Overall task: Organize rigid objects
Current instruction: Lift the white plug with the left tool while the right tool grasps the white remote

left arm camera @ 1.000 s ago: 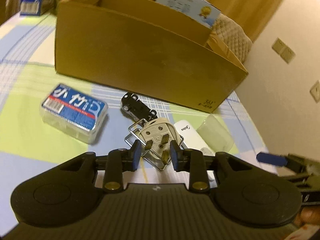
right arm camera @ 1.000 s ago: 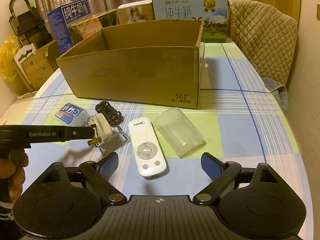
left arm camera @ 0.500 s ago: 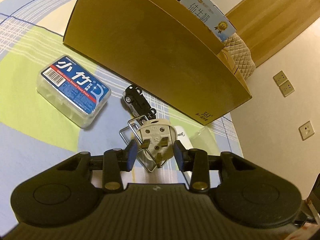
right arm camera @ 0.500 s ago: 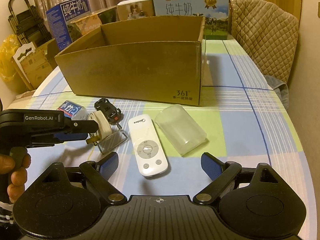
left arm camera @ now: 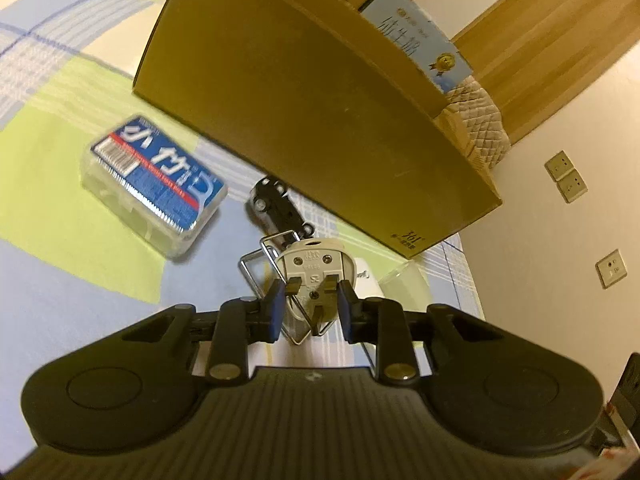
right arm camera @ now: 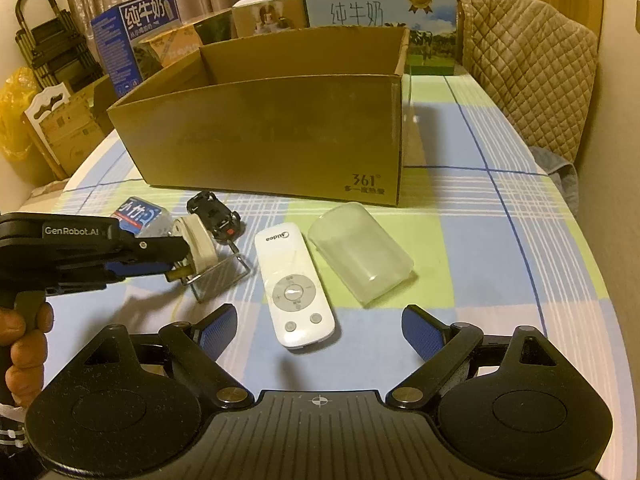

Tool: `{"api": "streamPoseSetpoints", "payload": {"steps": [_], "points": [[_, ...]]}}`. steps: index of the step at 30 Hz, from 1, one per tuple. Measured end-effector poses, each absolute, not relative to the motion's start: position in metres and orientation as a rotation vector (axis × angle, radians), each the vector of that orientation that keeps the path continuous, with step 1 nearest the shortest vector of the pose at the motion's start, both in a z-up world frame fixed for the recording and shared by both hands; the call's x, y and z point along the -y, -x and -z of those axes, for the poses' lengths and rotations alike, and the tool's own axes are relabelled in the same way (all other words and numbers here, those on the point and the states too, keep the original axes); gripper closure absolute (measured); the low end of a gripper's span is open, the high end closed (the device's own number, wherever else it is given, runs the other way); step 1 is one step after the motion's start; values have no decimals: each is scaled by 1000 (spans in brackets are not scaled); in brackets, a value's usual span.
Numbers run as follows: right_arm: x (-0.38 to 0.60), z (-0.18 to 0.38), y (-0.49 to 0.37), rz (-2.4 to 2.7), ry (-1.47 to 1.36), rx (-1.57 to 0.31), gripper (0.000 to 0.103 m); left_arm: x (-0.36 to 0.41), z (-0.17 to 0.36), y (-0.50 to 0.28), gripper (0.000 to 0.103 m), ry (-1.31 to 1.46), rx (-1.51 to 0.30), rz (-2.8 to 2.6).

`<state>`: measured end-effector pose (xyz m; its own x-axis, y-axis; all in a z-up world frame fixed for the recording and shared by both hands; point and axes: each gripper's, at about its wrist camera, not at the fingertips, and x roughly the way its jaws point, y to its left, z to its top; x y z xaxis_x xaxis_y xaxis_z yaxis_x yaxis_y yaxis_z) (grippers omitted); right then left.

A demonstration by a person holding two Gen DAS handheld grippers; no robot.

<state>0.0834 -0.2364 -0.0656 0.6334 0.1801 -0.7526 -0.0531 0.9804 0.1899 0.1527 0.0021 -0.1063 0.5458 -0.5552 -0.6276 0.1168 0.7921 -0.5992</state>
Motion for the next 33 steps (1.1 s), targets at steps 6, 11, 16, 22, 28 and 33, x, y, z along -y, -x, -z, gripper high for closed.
{"api": "streamPoseSetpoints", "payload": {"steps": [6, 11, 16, 22, 28, 33], "points": [[238, 68, -83, -135, -155, -878, 16, 3, 94, -151, 81, 490, -845, 471], [238, 70, -84, -137, -159, -880, 16, 0, 88, -151, 81, 494, -820, 481], [233, 73, -90, -173, -144, -872, 16, -4, 76, -148, 81, 449, -816, 458], [220, 81, -103, -232, -62, -864, 34, -12, 62, -140, 81, 367, -819, 399], [205, 97, -121, -283, 47, -874, 46, -13, 58, -138, 81, 335, -818, 389], [201, 107, -133, -282, 85, -892, 60, -13, 58, -138, 81, 346, -823, 388]]}}
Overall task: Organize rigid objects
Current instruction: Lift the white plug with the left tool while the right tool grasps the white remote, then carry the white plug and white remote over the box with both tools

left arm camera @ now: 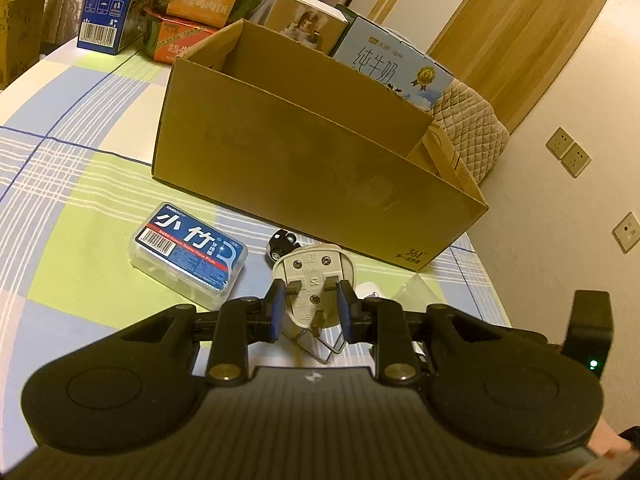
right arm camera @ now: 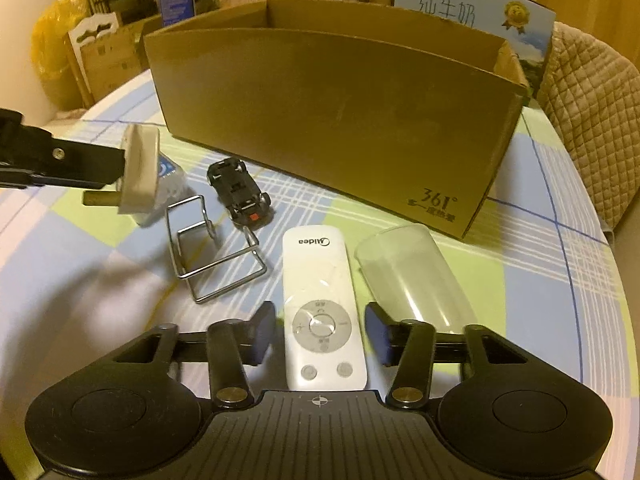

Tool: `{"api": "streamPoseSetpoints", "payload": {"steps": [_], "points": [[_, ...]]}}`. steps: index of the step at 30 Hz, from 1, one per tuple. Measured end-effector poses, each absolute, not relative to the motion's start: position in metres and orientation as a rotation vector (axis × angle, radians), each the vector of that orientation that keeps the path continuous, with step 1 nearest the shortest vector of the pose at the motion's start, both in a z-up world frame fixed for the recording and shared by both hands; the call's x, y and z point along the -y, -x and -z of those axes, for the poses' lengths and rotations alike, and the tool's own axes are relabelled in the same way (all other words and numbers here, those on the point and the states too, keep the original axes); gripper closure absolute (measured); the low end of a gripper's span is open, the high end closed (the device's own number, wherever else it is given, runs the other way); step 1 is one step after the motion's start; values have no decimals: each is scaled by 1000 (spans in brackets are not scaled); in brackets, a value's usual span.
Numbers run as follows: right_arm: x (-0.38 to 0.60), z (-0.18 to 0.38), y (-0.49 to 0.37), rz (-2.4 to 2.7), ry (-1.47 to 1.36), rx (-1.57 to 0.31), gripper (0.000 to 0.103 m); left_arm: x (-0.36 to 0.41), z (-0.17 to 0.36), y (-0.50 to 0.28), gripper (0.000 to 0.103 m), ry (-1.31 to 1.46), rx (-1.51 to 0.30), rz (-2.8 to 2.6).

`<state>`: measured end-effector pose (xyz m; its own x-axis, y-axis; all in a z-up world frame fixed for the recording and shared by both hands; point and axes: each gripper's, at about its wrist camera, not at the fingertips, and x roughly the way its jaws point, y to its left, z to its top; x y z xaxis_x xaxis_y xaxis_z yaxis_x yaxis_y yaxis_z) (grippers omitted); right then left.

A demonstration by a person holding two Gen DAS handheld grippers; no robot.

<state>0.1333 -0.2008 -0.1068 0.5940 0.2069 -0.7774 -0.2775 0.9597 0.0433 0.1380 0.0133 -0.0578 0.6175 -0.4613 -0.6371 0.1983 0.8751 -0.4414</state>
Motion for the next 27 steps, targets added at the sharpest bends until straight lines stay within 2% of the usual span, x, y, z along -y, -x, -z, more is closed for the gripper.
{"api": "streamPoseSetpoints", "payload": {"steps": [13, 27], "points": [[200, 98, -127, -266, 60, -870, 65, -11, 54, -135, 81, 316, -832, 374], [212, 37, -79, -228, -66, -800, 65, -6, 22, -113, 81, 286, -813, 360]]}}
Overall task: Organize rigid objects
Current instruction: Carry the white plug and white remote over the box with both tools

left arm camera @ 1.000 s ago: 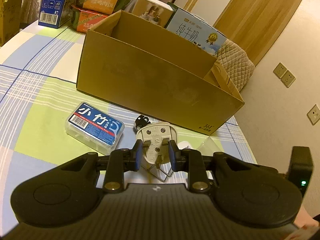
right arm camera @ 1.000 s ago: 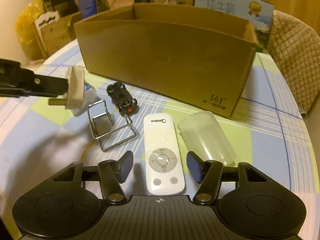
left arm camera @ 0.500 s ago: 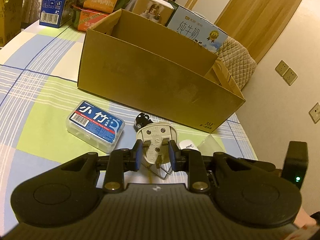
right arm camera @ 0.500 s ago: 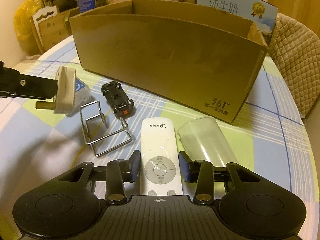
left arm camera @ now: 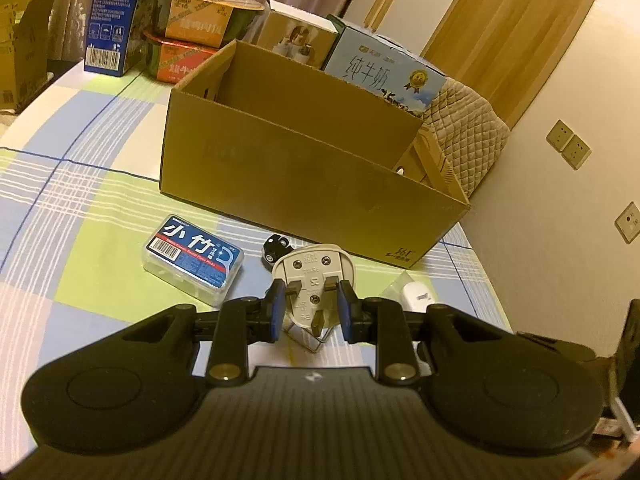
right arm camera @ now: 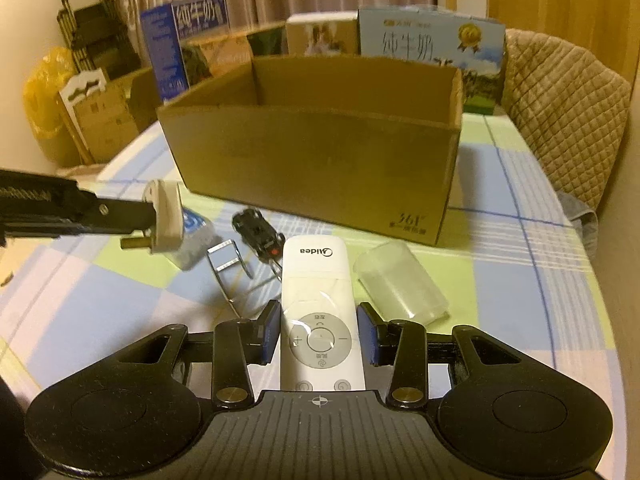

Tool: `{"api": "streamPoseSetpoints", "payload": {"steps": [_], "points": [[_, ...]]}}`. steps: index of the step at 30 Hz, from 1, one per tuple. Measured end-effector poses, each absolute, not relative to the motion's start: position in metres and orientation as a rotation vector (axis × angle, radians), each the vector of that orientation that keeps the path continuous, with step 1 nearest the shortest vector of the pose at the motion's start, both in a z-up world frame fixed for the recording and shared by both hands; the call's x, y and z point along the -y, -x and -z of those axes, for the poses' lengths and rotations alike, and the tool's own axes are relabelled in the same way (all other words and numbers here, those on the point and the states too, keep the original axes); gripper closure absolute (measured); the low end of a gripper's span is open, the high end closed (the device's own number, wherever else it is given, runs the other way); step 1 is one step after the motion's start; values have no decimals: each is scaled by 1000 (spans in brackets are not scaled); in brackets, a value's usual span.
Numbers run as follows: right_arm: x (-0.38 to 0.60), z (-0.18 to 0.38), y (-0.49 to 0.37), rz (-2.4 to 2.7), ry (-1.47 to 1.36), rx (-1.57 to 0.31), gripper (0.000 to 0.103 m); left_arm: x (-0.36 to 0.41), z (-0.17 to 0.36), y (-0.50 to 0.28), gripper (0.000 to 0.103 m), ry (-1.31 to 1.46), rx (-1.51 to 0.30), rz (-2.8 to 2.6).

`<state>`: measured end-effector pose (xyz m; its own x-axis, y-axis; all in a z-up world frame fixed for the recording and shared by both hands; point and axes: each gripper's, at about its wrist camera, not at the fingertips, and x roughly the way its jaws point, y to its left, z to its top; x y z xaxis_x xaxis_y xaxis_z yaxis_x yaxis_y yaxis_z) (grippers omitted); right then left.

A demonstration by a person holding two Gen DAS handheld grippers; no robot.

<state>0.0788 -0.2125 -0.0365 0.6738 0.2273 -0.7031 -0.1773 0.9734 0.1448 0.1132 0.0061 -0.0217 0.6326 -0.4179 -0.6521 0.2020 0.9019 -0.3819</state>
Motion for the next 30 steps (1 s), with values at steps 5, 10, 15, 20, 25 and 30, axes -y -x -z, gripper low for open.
{"api": "streamPoseSetpoints", "payload": {"steps": [5, 10, 15, 20, 25, 30], "points": [[215, 17, -66, -222, -75, -773, 65, -4, 10, -101, 81, 276, -808, 353], [216, 2, -54, -222, -73, -745, 65, -4, 2, -91, 81, 264, -806, 352], [218, -7, -45, -218, -78, -731, 65, -3, -5, -85, 81, 251, -800, 355], [218, -15, -40, -216, -73, -715, 65, -3, -9, -82, 81, 235, -797, 348], [218, -20, -40, -218, -72, -705, 65, -6, -13, -83, 81, 203, -797, 338], [215, -24, -43, -227, -72, -700, 65, -9, -18, -88, 81, 163, -796, 331]]}}
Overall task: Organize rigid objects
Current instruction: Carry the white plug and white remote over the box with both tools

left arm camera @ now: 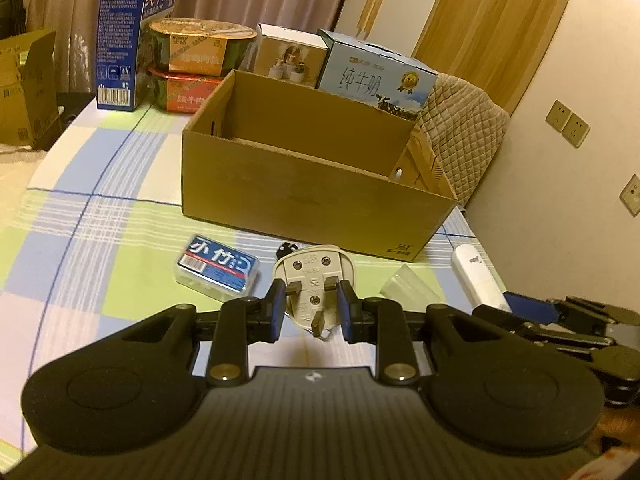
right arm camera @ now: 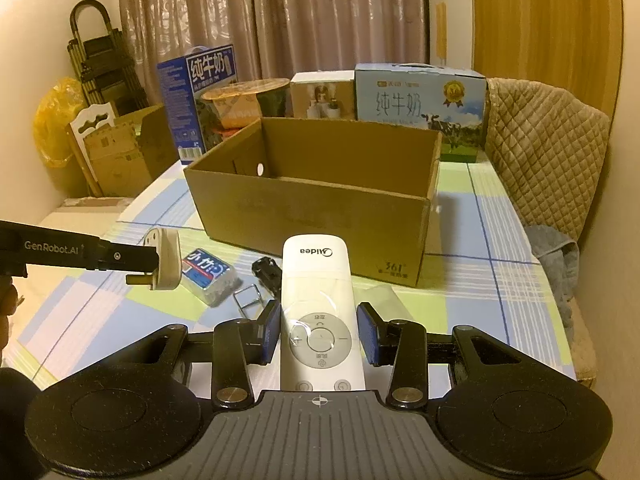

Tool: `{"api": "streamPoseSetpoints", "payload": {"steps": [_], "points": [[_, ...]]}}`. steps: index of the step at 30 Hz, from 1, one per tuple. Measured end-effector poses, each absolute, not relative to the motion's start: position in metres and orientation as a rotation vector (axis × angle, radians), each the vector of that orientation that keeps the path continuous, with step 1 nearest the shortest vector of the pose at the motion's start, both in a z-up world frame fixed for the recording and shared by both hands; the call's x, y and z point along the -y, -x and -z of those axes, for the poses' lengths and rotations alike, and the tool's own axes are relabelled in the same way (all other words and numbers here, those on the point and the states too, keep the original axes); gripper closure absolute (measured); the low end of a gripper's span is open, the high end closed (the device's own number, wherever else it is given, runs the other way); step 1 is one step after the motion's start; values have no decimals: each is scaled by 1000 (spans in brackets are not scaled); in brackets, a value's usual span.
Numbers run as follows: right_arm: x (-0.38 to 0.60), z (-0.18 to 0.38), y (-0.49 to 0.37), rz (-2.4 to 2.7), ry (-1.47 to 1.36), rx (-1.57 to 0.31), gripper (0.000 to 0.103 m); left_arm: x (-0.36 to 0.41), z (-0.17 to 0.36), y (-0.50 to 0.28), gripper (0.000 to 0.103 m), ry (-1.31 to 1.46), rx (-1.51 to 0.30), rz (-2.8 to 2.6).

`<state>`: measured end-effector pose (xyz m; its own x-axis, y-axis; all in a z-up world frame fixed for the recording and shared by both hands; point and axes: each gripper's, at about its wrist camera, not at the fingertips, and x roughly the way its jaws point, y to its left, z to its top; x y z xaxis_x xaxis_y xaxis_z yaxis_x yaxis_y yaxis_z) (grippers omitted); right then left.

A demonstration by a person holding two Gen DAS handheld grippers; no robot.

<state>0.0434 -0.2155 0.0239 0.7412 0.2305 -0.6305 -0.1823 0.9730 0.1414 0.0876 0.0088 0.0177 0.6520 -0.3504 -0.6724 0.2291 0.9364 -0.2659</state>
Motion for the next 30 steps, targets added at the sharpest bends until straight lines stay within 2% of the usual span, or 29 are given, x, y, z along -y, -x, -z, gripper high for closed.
{"api": "streamPoseSetpoints", "payload": {"steps": [15, 30], "points": [[224, -61, -111, -234, -87, -663, 65, -11, -40, -132, 81, 110, -788, 365], [230, -76, -224, -218, -62, -694, 65, 15, -73, -235, 81, -11, -778, 430]]}}
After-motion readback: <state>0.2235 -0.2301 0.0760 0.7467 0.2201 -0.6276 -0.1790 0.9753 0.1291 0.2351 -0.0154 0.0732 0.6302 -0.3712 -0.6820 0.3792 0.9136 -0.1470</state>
